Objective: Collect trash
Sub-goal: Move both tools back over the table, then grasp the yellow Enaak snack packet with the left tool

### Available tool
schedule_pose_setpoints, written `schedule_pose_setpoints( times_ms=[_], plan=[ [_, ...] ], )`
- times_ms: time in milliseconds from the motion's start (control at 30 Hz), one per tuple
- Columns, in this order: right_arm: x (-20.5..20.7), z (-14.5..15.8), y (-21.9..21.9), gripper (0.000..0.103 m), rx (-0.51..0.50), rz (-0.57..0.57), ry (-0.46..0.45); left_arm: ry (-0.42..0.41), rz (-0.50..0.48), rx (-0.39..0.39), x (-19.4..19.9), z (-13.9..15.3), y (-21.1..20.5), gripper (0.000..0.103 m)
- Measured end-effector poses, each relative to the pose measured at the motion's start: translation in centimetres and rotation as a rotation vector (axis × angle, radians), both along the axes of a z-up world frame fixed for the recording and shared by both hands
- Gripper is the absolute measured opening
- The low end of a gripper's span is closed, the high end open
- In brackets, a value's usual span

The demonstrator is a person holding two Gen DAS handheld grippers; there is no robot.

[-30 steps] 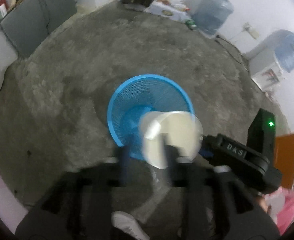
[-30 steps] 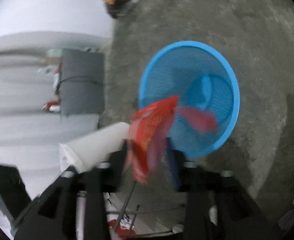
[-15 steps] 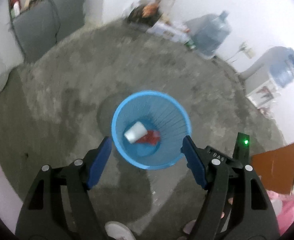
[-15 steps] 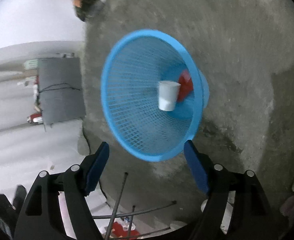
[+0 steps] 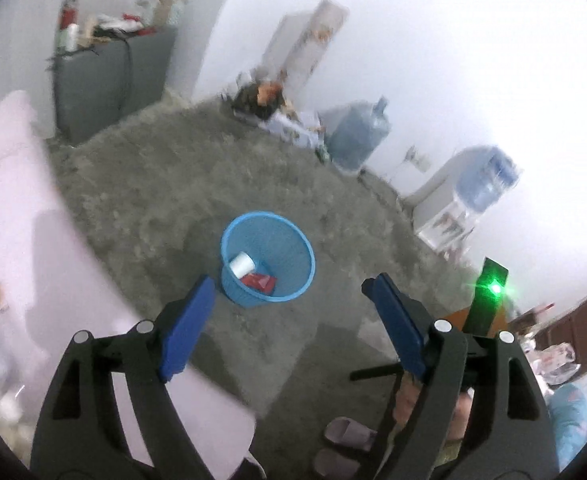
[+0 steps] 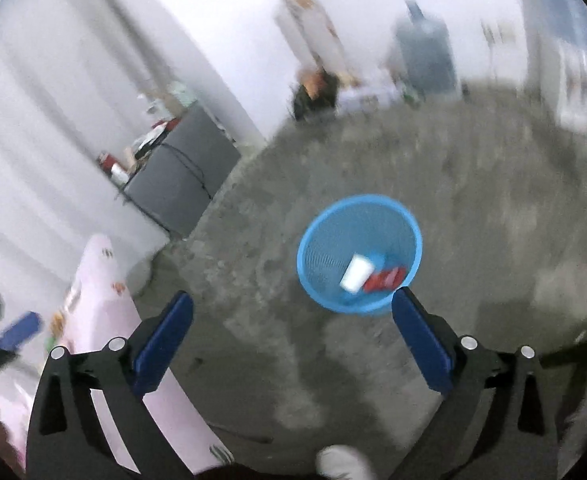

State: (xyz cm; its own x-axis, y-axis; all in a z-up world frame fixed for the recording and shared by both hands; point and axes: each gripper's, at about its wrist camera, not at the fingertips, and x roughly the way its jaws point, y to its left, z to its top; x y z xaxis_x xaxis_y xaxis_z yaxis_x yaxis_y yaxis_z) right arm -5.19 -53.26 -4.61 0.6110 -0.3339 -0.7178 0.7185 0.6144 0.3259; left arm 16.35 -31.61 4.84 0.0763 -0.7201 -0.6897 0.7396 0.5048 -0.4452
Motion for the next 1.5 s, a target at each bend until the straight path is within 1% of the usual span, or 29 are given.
schedule_pose_setpoints(
  times_ms=[33, 133, 167, 233, 267, 367, 400, 433, 467, 533, 567, 633, 700, 800, 900, 967, 1067, 1133, 1167, 1200, 1233, 1300, 1333, 1367, 1433, 1500],
  plan=[
    [0.0, 1.2, 1.3, 0.097, -0.072, 0.009, 0.020, -0.022, 0.033, -0.014, -0.3, 0.9, 2.7, 0.081],
    [0.0, 3.4, 4.7, 0.097, -0.221, 0.017, 0.049, -0.074, 0.143, -0.065, -0.9, 3.4, 10.5, 0.083],
    [0.1, 3.7, 5.5, 0.097, -0.238, 0.034, 0.049, -0.090, 0.195, -0.084, -1.1, 4.4, 13.9, 0.084],
    [0.7, 4.3, 7.4, 0.097, -0.261, 0.078, 0.056, -0.118, 0.291, -0.099, -1.6, 5.8, 18.9, 0.086],
    [1.4, 4.7, 8.8, 0.097, -0.284, 0.124, 0.063, -0.140, 0.369, -0.102, -1.8, 6.6, 22.4, 0.087],
    [2.8, 5.7, 12.8, 0.097, -0.393, 0.213, 0.083, -0.175, 0.525, -0.111, -2.8, 7.7, 29.9, 0.088],
    [3.3, 6.1, 14.3, 0.097, -0.435, 0.244, 0.086, -0.184, 0.594, -0.119, -3.4, 7.9, 33.1, 0.089],
    [3.8, 6.4, 15.7, 0.097, -0.461, 0.288, 0.079, -0.185, 0.640, -0.124, -3.8, 7.8, 35.0, 0.089],
    [4.2, 6.6, 16.8, 0.097, -0.467, 0.322, 0.072, -0.181, 0.688, -0.129, -4.3, 7.5, 37.2, 0.089],
    [4.9, 7.0, 19.3, 0.097, -0.454, 0.418, 0.040, -0.161, 0.757, -0.133, -5.0, 6.7, 40.1, 0.089],
    [4.9, 7.0, 20.4, 0.097, -0.444, 0.454, 0.022, -0.137, 0.788, -0.134, -5.4, 5.7, 41.5, 0.089],
    [5.0, 7.1, 22.2, 0.097, -0.418, 0.523, -0.026, -0.091, 0.815, -0.126, -5.6, 3.8, 43.0, 0.089],
    [5.0, 7.1, 23.8, 0.097, -0.379, 0.606, -0.093, -0.061, 0.818, -0.123, -6.0, 2.0, 43.8, 0.089],
    [5.1, 7.0, 25.5, 0.097, -0.353, 0.693, -0.131, -0.031, 0.810, -0.124, -5.9, -0.1, 43.7, 0.089],
    [5.2, 6.8, 26.5, 0.097, -0.345, 0.725, -0.127, -0.029, 0.793, -0.119, -5.4, -1.5, 42.7, 0.089],
    [5.6, 6.5, 26.6, 0.097, -0.310, 0.741, -0.115, -0.038, 0.759, -0.113, -4.8, -2.4, 41.7, 0.089],
    [5.9, 5.8, 25.9, 0.097, -0.247, 0.741, -0.106, -0.095, 0.693, -0.090, -4.6, -3.0, 39.2, 0.089],
    [6.5, 5.1, 25.3, 0.097, -0.195, 0.742, -0.113, -0.171, 0.622, -0.061, -4.9, -2.8, 36.8, 0.089],
    [6.7, 4.7, 24.8, 0.097, -0.150, 0.747, -0.125, -0.211, 0.594, -0.045, -5.1, -2.7, 35.7, 0.088],
    [7.0, 4.4, 24.3, 0.096, -0.111, 0.753, -0.136, -0.242, 0.573, -0.031, -5.3, -2.7, 34.8, 0.084],
    [7.3, 4.2, 23.6, 0.093, -0.055, 0.763, -0.153, -0.278, 0.546, -0.010, -5.5, -2.6, 33.7, 0.080],
    [8.0, 3.6, 23.1, 0.087, 0.010, 0.768, -0.165, -0.339, 0.499, 0.036, -5.7, -2.6, 31.5, 0.074],
    [8.4, 3.3, 22.8, 0.082, 0.039, 0.771, -0.170, -0.360, 0.482, 0.059, -5.7, -2.8, 30.6, 0.070],
    [8.8, 2.9, 22.4, 0.080, 0.080, 0.779, -0.178, -0.381, 0.466, 0.092, -5.6, -3.0, 29.5, 0.068],
    [9.5, 2.2, 22.2, 0.071, 0.135, 0.795, -0.182, -0.399, 0.452, 0.137, -5.1, -3.5, 28.2, 0.063],
    [10.3, 1.6, 22.3, 0.067, 0.175, 0.820, -0.186, -0.393, 0.454, 0.167, -4.2, -4.0, 27.4, 0.059]
  ],
)
